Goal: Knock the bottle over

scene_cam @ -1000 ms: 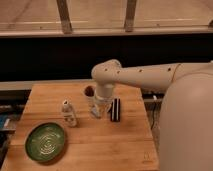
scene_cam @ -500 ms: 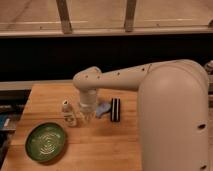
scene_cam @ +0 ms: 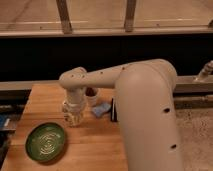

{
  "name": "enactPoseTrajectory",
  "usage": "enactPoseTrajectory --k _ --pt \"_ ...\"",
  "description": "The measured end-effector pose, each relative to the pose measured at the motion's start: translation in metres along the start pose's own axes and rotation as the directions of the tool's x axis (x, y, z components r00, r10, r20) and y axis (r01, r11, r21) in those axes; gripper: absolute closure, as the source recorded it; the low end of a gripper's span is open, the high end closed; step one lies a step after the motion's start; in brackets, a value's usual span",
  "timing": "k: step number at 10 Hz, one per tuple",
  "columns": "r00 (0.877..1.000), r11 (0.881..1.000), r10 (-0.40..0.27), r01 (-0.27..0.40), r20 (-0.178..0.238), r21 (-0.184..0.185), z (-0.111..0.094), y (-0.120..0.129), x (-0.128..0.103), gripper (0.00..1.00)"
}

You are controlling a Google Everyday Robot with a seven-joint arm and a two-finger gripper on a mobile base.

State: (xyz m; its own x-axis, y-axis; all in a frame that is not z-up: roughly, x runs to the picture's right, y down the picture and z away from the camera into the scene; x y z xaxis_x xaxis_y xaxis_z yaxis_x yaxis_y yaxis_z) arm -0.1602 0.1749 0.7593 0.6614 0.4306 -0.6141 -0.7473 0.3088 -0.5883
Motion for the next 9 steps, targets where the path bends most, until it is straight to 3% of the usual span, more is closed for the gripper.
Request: enactPoseTrajectory --k 4,9 --pt "0.999 0.998 -0.043 0.042 0.002 0.040 -0.009 0.016 -0.029 1.00" --pt "0.993 0.997 0.000 -0.009 0.120 0.075 -0.056 -0.028 -0.051 1.00"
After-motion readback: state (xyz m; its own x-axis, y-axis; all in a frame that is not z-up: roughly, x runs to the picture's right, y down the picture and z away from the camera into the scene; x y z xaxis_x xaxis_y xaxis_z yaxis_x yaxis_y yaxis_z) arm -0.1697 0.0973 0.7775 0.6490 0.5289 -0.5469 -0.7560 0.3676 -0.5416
